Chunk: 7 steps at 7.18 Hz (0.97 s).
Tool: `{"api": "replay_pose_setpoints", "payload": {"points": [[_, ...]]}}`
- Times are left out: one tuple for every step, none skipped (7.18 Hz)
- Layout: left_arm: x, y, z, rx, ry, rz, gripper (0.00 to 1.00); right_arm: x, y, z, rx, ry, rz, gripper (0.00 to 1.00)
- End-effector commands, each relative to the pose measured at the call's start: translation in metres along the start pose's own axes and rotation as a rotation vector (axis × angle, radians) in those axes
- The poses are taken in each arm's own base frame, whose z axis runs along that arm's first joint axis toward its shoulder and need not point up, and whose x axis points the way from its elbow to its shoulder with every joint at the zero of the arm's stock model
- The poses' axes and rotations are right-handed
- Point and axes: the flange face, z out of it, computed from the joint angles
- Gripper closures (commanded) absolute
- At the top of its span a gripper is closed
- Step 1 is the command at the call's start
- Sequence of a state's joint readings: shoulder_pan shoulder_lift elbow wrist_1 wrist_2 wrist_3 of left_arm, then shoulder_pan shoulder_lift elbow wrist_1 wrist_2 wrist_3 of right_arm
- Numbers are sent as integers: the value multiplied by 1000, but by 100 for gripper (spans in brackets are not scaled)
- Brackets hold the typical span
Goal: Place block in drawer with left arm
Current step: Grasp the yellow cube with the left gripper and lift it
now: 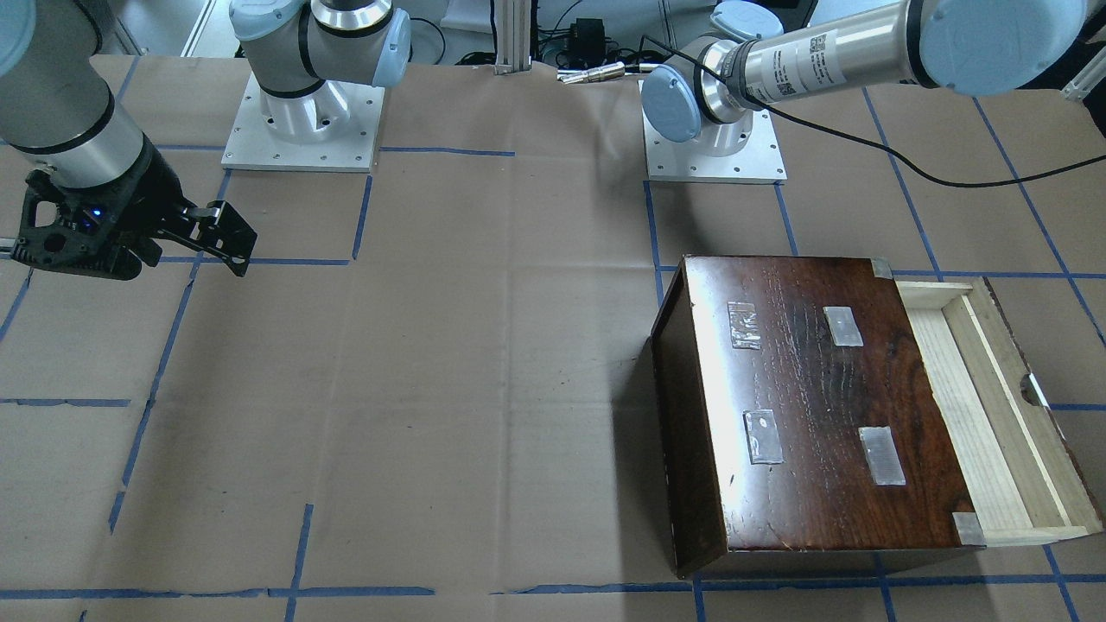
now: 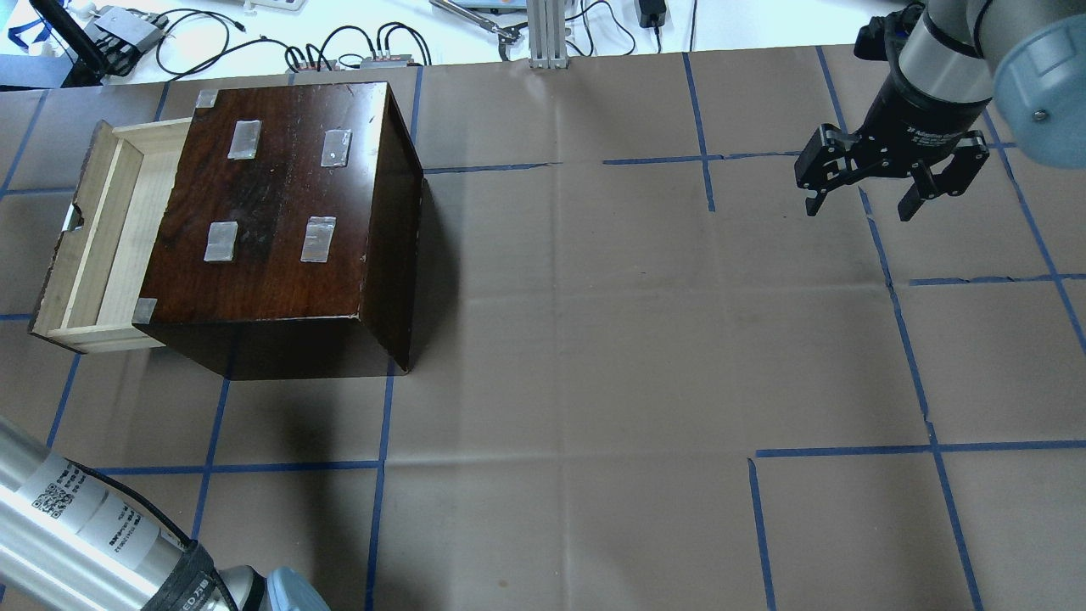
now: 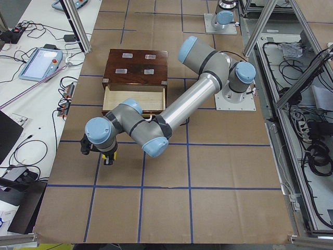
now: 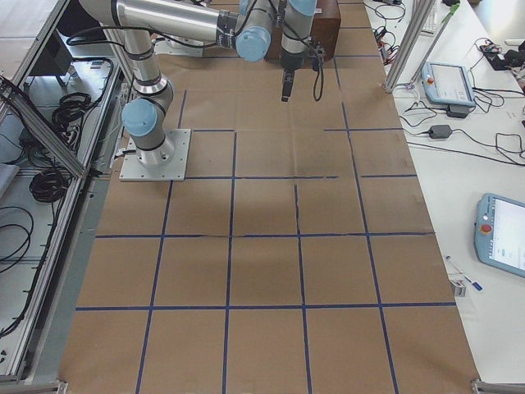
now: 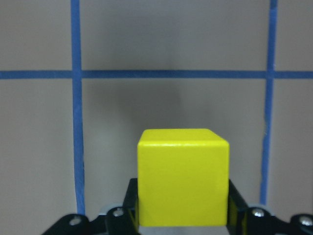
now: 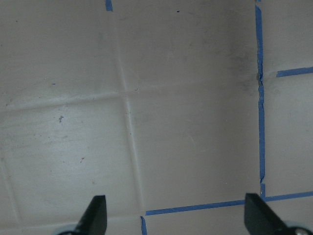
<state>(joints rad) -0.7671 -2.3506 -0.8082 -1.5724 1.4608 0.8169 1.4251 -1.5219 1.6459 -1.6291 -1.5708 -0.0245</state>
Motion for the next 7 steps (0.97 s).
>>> {"api": "replay_pose_setpoints", "payload": {"points": [[59, 42, -38, -23, 13, -19, 71, 0, 0, -1, 1, 0, 0, 0], [90, 62, -51, -28, 19, -62, 71, 0, 0, -1, 1, 0, 0, 0], [124, 73, -54, -28, 20, -101, 71, 0, 0, -1, 1, 0, 0, 0], [173, 70, -57, -23, 8, -74, 71, 0, 0, -1, 1, 0, 0, 0], [219, 62, -53, -7, -6, -88, 71, 0, 0, -1, 1, 0, 0, 0], [257, 61, -51, -8, -5, -92, 71, 0, 0, -1, 1, 0, 0, 0], [277, 65, -45, -9, -5, -94, 71, 0, 0, -1, 1, 0, 0, 0]]}}
